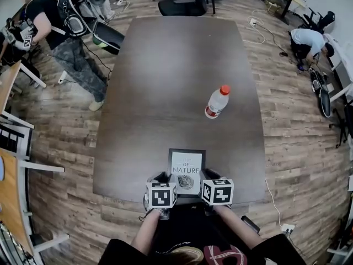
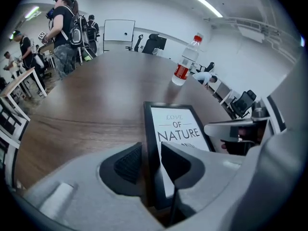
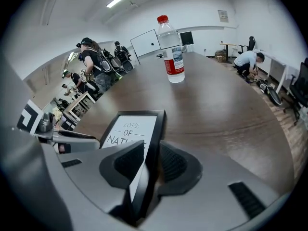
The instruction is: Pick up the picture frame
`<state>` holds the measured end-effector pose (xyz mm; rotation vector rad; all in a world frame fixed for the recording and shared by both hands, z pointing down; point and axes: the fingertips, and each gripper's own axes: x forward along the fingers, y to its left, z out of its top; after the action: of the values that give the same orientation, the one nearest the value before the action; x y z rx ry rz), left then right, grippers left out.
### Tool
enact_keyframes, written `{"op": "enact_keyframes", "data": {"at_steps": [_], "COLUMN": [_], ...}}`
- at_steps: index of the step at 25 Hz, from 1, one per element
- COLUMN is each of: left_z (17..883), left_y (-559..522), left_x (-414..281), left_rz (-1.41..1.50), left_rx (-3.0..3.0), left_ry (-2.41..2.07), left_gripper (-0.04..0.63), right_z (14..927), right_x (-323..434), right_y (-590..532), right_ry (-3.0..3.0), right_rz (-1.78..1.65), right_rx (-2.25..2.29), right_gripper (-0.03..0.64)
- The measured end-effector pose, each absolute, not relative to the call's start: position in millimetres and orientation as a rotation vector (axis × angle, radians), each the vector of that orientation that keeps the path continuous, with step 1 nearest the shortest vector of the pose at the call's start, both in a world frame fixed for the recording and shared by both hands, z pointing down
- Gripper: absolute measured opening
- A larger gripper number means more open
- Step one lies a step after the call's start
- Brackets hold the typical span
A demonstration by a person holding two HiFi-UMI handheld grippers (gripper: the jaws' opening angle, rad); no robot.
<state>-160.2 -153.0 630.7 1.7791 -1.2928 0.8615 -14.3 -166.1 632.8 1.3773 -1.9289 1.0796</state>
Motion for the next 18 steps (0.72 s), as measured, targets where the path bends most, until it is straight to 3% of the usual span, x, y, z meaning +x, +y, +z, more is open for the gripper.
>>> {"op": "enact_keyframes", "data": {"at_steps": [18], "left_z": [642.7], "left_y": [-155.3], "left_x": [-157.6], "left_rz": [0.834], "left_rx": [1.717], "left_ry": [-1.2], "left_gripper": [0.103], "right_z": [648.3], "right_x": [-20.2], "right_y": [-167.5], "right_ry": [-1.841], "right_rz": [1.15], "right_rx": [1.338], "right_gripper": [0.092]}}
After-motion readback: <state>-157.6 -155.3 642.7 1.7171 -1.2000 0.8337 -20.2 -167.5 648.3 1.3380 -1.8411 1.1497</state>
